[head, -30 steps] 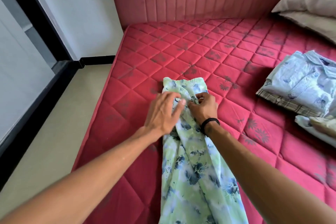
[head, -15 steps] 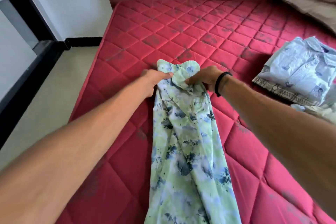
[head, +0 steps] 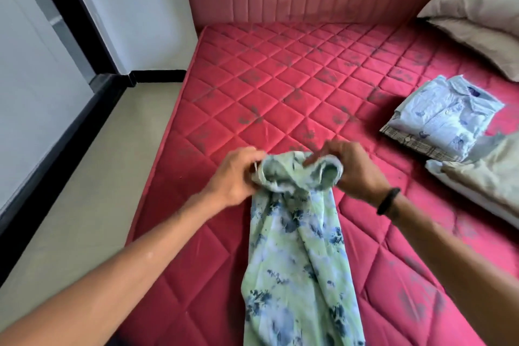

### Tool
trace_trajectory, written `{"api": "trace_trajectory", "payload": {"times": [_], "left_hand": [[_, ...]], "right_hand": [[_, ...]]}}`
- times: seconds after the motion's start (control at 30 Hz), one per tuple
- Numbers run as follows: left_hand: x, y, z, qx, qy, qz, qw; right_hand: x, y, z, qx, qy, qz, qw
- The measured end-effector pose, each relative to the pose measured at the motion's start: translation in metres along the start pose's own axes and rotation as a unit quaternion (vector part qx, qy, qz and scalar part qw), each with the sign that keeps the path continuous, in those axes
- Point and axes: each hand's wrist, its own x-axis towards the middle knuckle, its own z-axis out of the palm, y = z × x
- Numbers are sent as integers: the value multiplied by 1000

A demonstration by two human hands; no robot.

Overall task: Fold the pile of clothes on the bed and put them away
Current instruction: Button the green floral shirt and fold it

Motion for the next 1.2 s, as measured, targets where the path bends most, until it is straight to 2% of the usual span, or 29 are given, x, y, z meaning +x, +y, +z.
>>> {"api": "trace_trajectory", "payload": {"times": [0.07,0.17,0.23,0.33,0.47,0.53,0.73,0.8,0.87,0.93,1.0,1.2], "left_hand": [[-25,1,13,85,-8,9,996],[-52,0,29,138,-7,-48,989],[-66,3,34,178,-10,-51,983],[-78,10,39,243,-30,-23,969],[-86,13,41,324,-126,58,936],[-95,3,42,314,-154,49,936],[-124,-4,50,254,-116,-1,960],[-134,1,53,200,-81,-33,976],[-138,7,53,89,-4,-90,992],[-128,14,48,-3,100,-178,979],[-105,21,40,-47,156,-271,949],[-32,38,37,-42,108,-383,916]], "right_hand": [[-24,11,13,-69,-15,-8,997],[-48,30,29,-150,-34,-17,988],[-60,35,36,-219,-76,5,973],[-76,40,48,-265,-69,2,962],[-94,51,60,-289,-87,-13,953],[-106,57,61,-282,-103,-1,954],[-136,52,59,-259,-105,23,960],[-141,47,60,-232,-80,41,968],[-145,40,60,-192,-54,61,978],[-148,37,60,-174,-48,67,981],[-149,37,59,-175,-44,69,981],[-147,34,61,-182,-35,78,980]]}}
